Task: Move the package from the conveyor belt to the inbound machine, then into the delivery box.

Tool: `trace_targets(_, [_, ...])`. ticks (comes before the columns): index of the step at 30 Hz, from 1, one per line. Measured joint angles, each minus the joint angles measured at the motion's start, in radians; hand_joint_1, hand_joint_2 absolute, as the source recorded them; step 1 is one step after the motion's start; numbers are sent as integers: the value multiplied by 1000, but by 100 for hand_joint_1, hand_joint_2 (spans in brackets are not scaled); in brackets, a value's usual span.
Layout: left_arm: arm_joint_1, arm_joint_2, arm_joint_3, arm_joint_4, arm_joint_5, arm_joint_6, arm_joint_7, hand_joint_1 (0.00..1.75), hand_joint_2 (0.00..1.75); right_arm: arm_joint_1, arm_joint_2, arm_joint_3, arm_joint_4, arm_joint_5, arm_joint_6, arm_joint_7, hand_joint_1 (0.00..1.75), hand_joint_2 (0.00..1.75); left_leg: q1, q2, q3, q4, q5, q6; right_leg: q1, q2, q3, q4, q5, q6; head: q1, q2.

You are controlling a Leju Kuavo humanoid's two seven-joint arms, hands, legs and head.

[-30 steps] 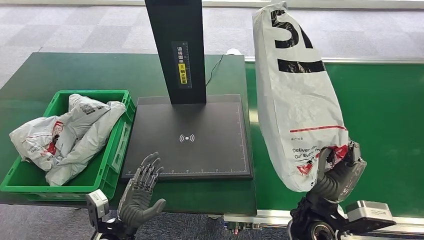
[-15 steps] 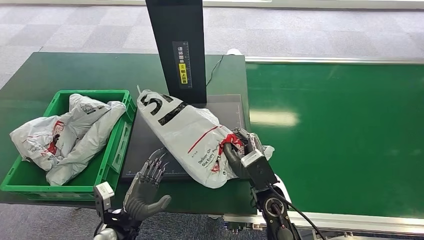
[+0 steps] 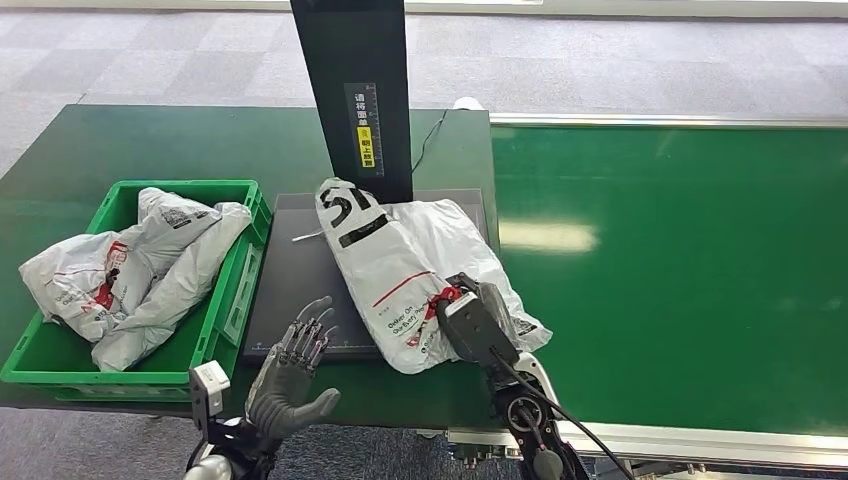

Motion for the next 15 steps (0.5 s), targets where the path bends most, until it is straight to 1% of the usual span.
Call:
trace_targets(1, [1,1,0,-1,0,1,1,0,175,0,0,0,1,-6,-8,-7,27,175,0,0,0,0,0,0,0,0,0,0,0,0,0,0])
trace_targets(2, [2,1,0,-1,1,2,1,0,175,2,0,-1,0,-21,-18,-24,0,175,0,0,0,0,0,0,0,0,0,0,0,0,0,0])
trace_targets(5, [6,1,-1,-2,5,4,2,0,175,16,0,-12,-18,-120,-30,-120,0,175,0,0,0,0,0,0,0,0,0,0,0,0,0,0])
trace_targets(7, [7,1,-1,-2,8,4,2,0,175,35,0,-26,-47,-194,-19,-177,0,175,0,0,0,0,0,0,0,0,0,0,0,0,0,0])
trace_targets(9, [7,1,-2,-2,10,5,2,0,175,58,0,-42,-86,-261,0,-217,0,175,0,0,0,0,0,0,0,0,0,0,0,0,0,0])
trace_targets(11, [7,1,-3,-2,10,5,1,0,175,83,0,-56,-128,-307,13,-237,0,175,0,0,0,0,0,0,0,0,0,0,0,0,0,0])
trace_targets(15, [5,1,-2,-2,11,23,-8,0,175,117,0,-74,-195,-339,23,-241,0,175,0,0,0,0,0,0,0,0,-1,0,0,0,0,0])
